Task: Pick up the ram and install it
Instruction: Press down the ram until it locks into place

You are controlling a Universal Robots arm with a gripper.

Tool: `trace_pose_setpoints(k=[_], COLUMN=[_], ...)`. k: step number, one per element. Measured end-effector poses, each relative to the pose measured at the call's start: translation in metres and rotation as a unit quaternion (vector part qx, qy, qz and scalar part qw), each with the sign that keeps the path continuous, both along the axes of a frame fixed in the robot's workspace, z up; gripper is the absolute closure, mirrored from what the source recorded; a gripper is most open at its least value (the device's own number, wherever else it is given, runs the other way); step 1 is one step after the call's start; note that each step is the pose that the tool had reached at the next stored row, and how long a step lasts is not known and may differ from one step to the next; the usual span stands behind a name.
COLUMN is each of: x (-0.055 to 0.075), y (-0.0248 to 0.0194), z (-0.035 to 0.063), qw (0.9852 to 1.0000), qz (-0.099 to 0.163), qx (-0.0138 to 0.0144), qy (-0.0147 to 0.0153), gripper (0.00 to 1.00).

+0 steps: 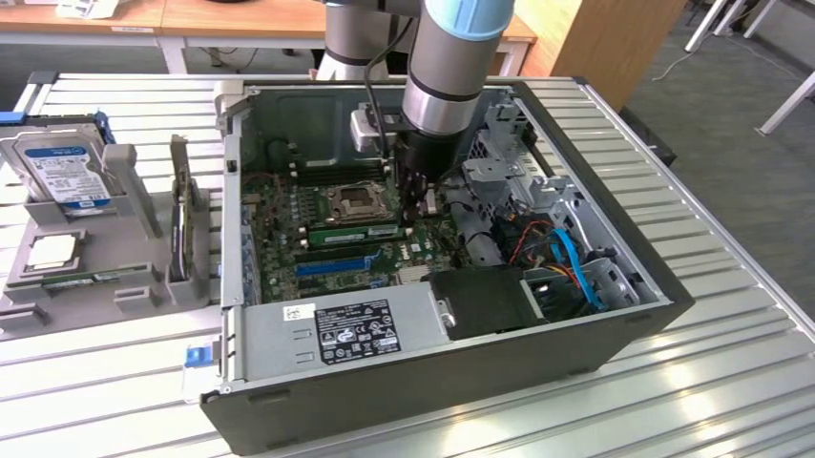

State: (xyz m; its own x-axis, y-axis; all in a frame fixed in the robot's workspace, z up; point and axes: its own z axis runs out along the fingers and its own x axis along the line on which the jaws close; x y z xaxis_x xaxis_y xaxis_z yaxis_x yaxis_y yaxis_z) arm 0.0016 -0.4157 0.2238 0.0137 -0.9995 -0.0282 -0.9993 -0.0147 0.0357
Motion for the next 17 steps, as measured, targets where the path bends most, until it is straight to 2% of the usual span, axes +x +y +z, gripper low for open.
trace_pose_setpoints(k=[17], x=[0.0000], y=[0.0000], z=[-0.0012], qw=[1.0000], qz=[0.000], qx=[0.0000], qy=[0.0000], gripper=[0.90])
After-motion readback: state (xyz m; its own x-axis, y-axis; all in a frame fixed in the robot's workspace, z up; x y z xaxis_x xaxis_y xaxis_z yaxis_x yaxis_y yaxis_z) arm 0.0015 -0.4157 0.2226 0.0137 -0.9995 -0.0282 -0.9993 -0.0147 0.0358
